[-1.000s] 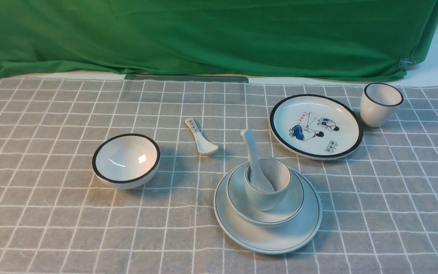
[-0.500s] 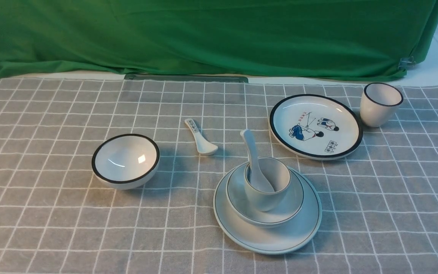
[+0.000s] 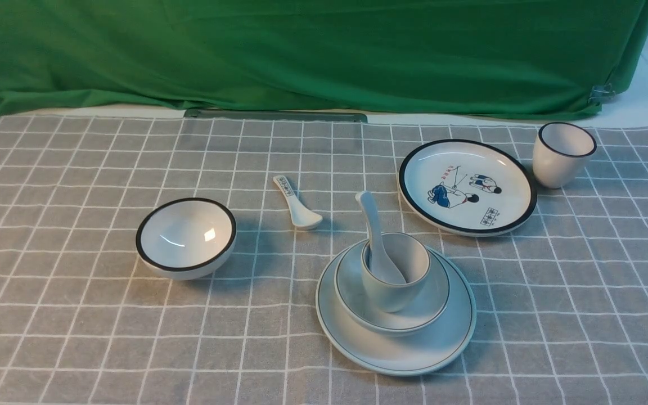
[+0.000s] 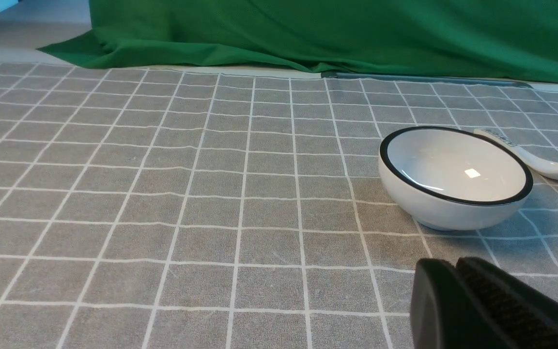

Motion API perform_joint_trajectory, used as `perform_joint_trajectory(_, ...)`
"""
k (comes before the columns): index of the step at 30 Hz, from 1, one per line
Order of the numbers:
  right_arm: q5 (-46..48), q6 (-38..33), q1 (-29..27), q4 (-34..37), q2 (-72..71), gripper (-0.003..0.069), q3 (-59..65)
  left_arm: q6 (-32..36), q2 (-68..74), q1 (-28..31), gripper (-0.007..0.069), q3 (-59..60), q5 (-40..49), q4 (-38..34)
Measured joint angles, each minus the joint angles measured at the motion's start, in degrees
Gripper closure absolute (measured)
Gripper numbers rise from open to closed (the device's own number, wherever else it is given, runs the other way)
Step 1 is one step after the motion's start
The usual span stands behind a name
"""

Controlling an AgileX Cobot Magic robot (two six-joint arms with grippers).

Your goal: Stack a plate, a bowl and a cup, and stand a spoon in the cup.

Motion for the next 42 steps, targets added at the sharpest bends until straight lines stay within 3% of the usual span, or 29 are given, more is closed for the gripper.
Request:
perform_joint_trajectory(5,-0.13,-0.54,0.00,0.00,0.00,0.0477,0.00,0.00,0.00,0.00,0.0607,0.00,0.05,0.05)
perform_joint_trajectory(8,1.53,-6.95,-0.69,-0.02,-0.44,0.0466,0.57,0.02,0.00,0.00,0.0607,0.00,0.05,0.05)
perform_joint_trajectory(13,1.02,-14.36,-7.03,-0.02,-1.51,0.0448,6.26,0.13,0.00,0.05,0.0607,0.00,0.05,0.05)
perform_joint_trajectory(19,-1.48,-15.67,-14.99,-0.07,-5.67,0.0445,19.62,0.13,0.00,0.05,0.0607,0.00,0.05,0.05)
perform_joint_trajectory(22,2.25,-14.86,-16.65,-0.67,-6.67,0.0445,22.00,0.13,-0.05,0.05,0.0607,0.00,0.16,0.06)
perform_joint_trajectory(42,4.33,-11.42,-14.63,-1.83,-6.87,0.0431,22.44,0.13,-0.04,0.05,0.0607,0.00,0.36,0.72)
